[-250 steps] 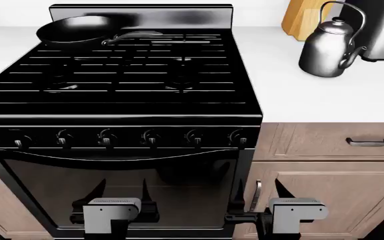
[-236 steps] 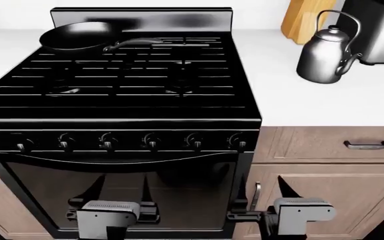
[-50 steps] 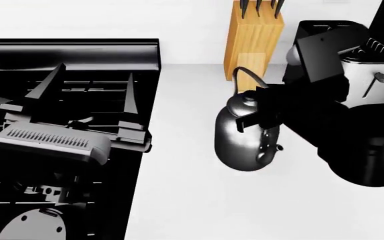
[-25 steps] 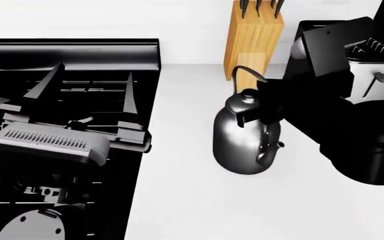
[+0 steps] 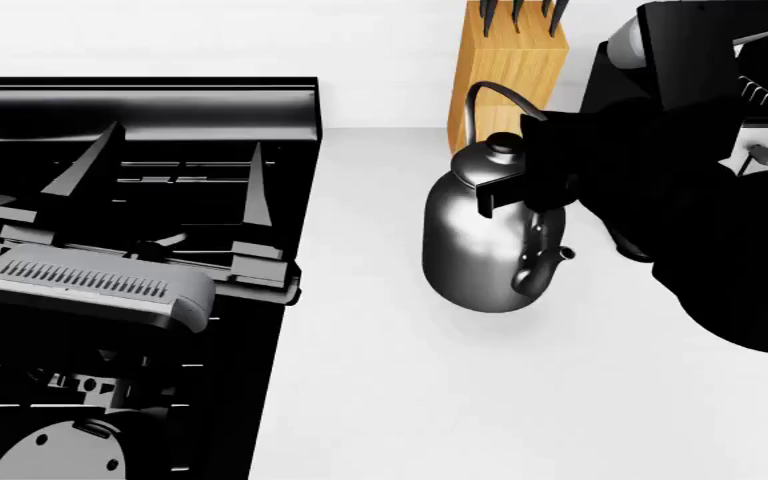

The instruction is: Pick the kettle from the counter and place it on a stove burner. Then turn the burner on.

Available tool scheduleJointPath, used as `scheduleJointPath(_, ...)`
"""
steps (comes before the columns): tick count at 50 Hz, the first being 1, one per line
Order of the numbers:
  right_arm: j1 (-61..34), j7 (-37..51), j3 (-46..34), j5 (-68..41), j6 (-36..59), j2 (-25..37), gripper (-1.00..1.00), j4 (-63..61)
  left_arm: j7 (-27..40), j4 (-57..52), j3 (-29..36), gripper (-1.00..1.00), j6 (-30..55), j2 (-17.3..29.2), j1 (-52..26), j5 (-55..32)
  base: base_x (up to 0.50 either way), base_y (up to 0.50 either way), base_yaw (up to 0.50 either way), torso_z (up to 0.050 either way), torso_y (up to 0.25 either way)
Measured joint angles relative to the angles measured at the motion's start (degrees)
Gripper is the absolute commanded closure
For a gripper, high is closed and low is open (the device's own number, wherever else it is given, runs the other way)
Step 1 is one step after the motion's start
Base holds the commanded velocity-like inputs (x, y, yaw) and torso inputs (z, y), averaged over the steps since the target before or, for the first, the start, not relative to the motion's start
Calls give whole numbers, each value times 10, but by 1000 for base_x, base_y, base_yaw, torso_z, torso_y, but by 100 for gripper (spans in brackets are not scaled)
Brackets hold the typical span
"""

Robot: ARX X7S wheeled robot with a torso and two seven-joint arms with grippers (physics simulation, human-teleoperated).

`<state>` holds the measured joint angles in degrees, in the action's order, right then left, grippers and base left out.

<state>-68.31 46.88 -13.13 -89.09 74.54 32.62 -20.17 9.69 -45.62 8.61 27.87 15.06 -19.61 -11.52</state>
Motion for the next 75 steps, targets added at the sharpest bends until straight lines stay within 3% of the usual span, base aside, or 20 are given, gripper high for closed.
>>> scheduleJointPath(22, -72, -1, -13, 6, -8, -16, 100, -5, 7, -7, -6, -100, 3, 6, -2, -11, 0, 11, 0, 0, 1)
scheduleJointPath(75, -117, 3, -56, -16, -3, -19, 100, -14, 24, -20, -7, -100, 6, 20, -4, -27, 21, 500, 0, 0, 1)
